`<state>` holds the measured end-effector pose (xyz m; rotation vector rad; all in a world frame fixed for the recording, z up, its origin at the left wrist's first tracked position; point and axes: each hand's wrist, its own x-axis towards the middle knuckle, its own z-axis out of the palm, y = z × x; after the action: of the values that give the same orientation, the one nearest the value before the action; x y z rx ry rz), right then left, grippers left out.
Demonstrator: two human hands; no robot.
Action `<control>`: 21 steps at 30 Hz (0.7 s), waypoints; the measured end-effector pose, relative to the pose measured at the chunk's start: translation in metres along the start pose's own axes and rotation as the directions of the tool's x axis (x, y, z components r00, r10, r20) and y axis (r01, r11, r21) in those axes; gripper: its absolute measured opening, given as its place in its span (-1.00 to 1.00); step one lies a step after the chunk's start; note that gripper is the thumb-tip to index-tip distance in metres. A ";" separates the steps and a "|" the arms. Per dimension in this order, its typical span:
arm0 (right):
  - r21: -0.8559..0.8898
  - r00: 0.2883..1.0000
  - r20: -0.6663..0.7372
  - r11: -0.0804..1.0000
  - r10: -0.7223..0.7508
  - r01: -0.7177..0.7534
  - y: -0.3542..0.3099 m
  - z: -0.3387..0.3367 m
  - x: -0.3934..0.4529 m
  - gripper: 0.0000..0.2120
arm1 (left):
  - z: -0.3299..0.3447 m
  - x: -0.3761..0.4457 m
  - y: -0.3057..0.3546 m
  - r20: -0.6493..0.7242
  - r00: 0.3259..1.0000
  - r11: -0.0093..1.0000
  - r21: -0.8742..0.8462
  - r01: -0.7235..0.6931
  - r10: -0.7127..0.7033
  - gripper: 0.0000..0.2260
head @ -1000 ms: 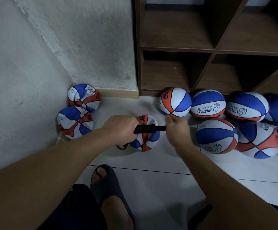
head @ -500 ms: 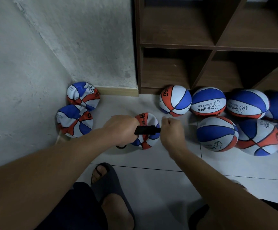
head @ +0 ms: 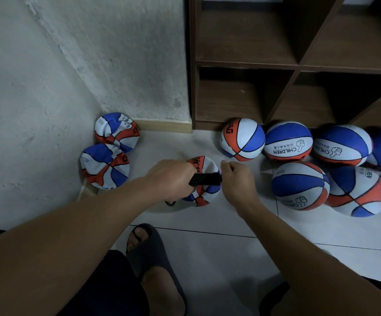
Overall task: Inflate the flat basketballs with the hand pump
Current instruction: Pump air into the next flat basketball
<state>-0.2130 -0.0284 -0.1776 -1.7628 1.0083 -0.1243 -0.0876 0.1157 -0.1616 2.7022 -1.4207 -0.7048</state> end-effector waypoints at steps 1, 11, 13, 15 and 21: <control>-0.013 1.000 0.000 1.000 -0.014 0.014 0.001 -0.005 0.003 -0.59 | 0.000 0.000 -0.001 -0.015 1.000 1.000 -0.008 0.000 0.000 -0.78; 0.090 0.983 -0.036 0.980 0.183 -0.179 0.009 -0.060 0.031 -0.71 | 0.003 -0.001 -0.027 -0.041 0.996 0.995 0.060 0.081 -0.079 -0.83; 0.073 0.981 -0.128 0.988 0.145 -0.137 0.008 -0.040 0.023 -0.68 | 0.003 -0.002 -0.020 -0.040 0.996 0.995 0.065 0.080 -0.078 -0.85; 0.057 0.978 -0.189 0.995 0.087 -0.078 0.009 -0.020 0.012 -0.64 | 0.004 -0.002 -0.014 -0.039 0.996 0.995 0.064 0.078 -0.075 -0.87; 0.079 0.991 -0.112 0.995 0.071 -0.062 0.007 0.009 -0.008 -0.60 | 0.004 -0.005 0.000 -0.003 1.000 0.997 0.075 0.028 -0.027 -0.82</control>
<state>-0.2177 -0.0171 -0.1846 -1.6665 1.1303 -0.2211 -0.0916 0.1211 -0.1634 2.7828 -1.4410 -0.6639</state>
